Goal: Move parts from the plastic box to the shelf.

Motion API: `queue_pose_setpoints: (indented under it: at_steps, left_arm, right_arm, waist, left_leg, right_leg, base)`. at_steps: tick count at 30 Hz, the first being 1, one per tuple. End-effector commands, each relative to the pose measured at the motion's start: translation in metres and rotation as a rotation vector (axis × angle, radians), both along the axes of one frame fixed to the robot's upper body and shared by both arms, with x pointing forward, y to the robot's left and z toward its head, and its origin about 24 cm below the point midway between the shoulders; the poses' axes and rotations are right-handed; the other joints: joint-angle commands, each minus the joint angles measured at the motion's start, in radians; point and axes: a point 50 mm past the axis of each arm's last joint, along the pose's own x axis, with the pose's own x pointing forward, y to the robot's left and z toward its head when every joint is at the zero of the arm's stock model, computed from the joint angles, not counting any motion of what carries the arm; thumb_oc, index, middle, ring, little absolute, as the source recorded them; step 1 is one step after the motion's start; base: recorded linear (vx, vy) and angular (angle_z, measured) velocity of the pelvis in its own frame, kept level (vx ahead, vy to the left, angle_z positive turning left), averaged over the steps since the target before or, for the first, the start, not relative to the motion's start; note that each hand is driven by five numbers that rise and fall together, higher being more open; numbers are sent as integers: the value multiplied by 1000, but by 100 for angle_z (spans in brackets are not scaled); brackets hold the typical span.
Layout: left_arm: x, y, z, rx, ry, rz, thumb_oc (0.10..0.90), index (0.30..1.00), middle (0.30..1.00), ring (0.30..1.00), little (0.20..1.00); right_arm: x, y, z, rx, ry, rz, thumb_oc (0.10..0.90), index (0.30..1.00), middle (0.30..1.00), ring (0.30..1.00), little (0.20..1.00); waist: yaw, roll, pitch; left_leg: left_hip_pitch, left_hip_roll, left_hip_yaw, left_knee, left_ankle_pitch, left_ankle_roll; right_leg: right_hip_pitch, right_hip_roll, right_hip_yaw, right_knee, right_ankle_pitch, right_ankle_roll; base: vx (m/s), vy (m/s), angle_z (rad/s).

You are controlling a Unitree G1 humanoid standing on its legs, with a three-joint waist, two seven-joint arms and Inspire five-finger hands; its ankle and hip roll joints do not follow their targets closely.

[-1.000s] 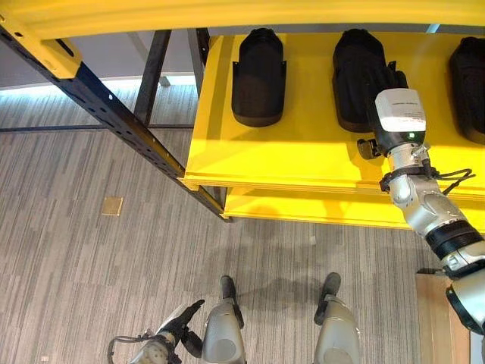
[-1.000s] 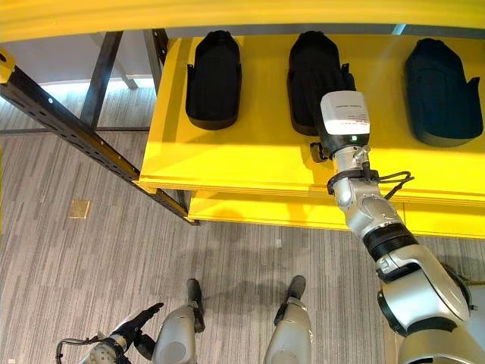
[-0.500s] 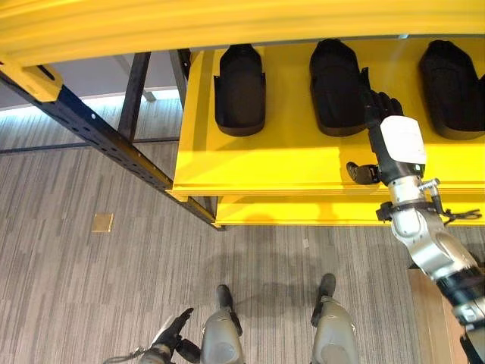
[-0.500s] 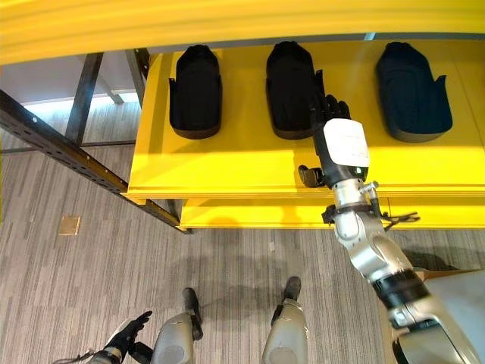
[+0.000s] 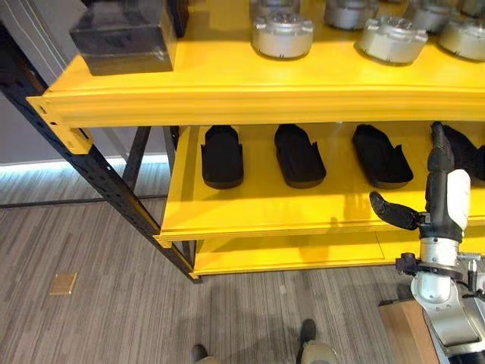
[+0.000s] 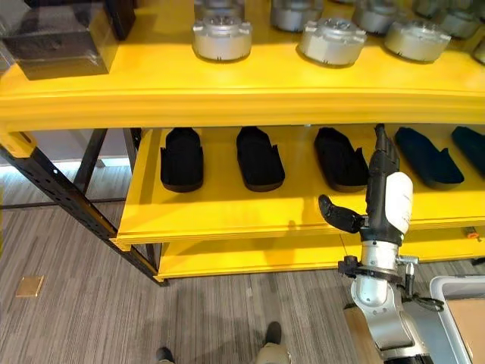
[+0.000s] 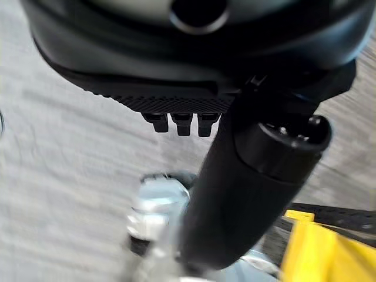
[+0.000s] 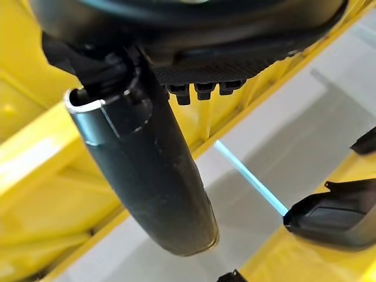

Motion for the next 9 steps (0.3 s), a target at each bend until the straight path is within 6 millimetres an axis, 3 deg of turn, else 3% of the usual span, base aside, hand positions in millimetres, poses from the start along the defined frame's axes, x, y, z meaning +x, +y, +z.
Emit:
queue_pose_setpoints:
  at_steps: [1, 3, 5, 6, 9]
  left_arm:
    - [118, -17, 18, -136, -474, -81, 900, 1000, 1000, 1000, 1000]
    - [114, -12, 18, -121, -455, -93, 900, 1000, 1000, 1000, 1000]
    - [112, -7, 18, -122, -437, -88, 900, 1000, 1000, 1000, 1000]
    - [109, -2, 17, -115, -422, -88, 900, 1000, 1000, 1000, 1000]
    - [103, 7, 16, -108, -392, -112, 900, 1000, 1000, 1000, 1000]
  right_arm:
    - [7, -21, 38, 154, -185, 8, 900, 1000, 1000, 1000, 1000]
    - [7, -34, -4, 307, -20, -28, 900, 1000, 1000, 1000, 1000]
    - [3, -34, -49, 338, 186, -45, 900, 1000, 1000, 1000, 1000]
    - [-3, -31, -77, 364, 322, -48, 900, 1000, 1000, 1000, 1000]
    - [-29, -31, -134, 333, 602, -103, 900, 1000, 1000, 1000, 1000]
  waist:
    - [-32, 9, 5]
    - [-37, 8, -3]
    - [-41, 9, -7]
    - [-41, 8, -10]
    - [-37, 2, -18]
  left_leg:
    - [48, 36, 64, 9, -9, 17]
    - [64, 31, 76, -5, -9, 13]
    - [73, 26, 86, -17, -6, 12]
    - [77, 23, 89, -23, -5, 14]
    - [84, 19, 90, -34, -3, 18]
  right_leg:
    - [84, -47, -26, 26, -96, 59]
    - [93, -56, -32, -16, -64, 73]
    - [96, -57, -37, -29, -54, 76]
    - [102, -56, -41, -35, -53, 77]
    - [111, -53, -51, -38, -53, 80]
  base:
    - [38, 25, -8]
    - [13, 23, -4]
    - [-1, 16, -8]
    - [6, -3, -10]
    - [4, -7, -1]
